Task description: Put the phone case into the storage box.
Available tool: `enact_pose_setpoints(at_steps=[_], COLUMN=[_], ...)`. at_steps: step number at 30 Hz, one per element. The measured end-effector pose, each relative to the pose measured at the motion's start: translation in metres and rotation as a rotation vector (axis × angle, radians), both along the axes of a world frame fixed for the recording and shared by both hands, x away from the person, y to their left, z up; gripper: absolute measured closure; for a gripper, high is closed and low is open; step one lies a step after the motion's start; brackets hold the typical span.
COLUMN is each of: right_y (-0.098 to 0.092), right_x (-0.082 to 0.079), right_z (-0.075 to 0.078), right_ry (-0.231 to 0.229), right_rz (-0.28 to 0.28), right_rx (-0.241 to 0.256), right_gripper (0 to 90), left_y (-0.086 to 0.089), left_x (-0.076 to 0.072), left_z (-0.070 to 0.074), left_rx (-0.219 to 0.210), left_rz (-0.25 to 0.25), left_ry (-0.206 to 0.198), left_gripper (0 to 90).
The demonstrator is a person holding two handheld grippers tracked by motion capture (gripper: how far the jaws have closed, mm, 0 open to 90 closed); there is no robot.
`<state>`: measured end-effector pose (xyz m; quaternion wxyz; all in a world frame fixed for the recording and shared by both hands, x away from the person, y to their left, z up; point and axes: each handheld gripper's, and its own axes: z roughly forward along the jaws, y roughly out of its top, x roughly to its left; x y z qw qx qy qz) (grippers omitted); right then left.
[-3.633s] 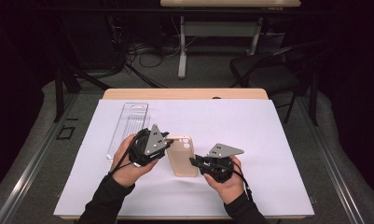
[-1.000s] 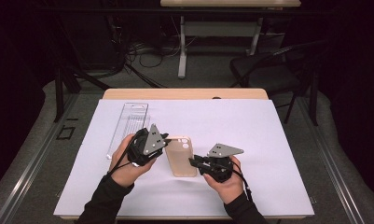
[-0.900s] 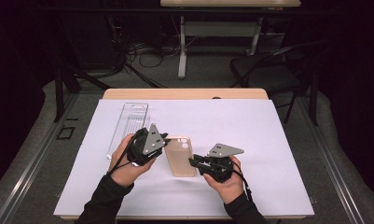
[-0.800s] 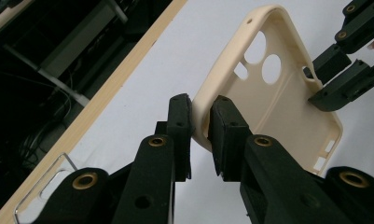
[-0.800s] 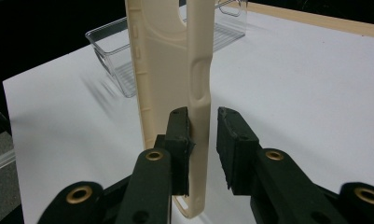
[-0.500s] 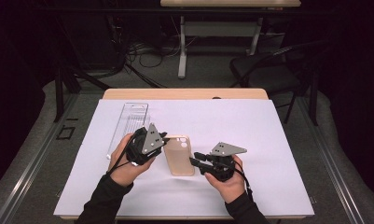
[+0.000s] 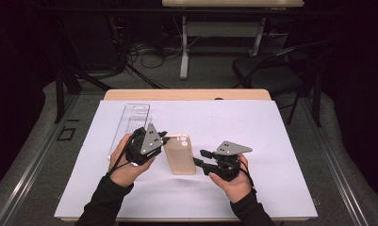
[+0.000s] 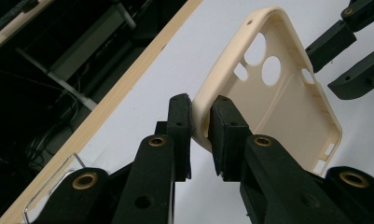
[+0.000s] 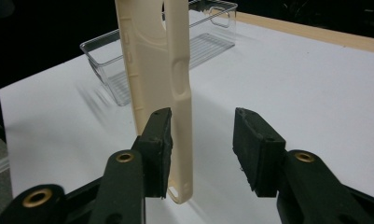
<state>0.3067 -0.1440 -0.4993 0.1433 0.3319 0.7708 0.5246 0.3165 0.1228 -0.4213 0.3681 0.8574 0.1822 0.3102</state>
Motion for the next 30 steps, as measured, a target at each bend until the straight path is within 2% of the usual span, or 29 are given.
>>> enact_pose_setpoints(at_steps=[6,10,15,17,23,27,30], right_y=[-0.002,-0.002,-0.005,-0.007,-0.011,-0.016,-0.021], right_x=[0.001,0.001,0.002,0.003,0.001,0.000,-0.001], right_z=[0.002,0.005,0.008,0.010,0.012,0.013,0.013], right_ry=[-0.040,-0.025,-0.044,-0.071,-0.057,-0.076,-0.066], right_rz=[-0.001,0.021,-0.002,-0.014,-0.054,-0.079,-0.096], right_rx=[-0.025,-0.039,-0.056,-0.040,-0.038,-0.052,-0.057], right_gripper=[55.8,55.9,52.1,48.9,40.4,31.6,28.0], left_y=[0.002,0.003,0.005,0.005,0.006,0.007,0.008], left_x=[0.001,0.002,0.003,0.003,0.004,0.004,0.004], left_z=[-0.001,-0.001,-0.001,-0.001,-0.001,-0.001,0.000], left_rx=[-0.011,-0.015,-0.029,-0.031,-0.034,-0.039,-0.045], left_rz=[0.005,0.007,0.011,0.012,0.009,0.004,0.007], left_ry=[-0.009,-0.014,-0.020,-0.022,-0.025,-0.024,-0.028], left_gripper=[79.4,79.4,79.4,79.3,79.4,79.3,79.3])
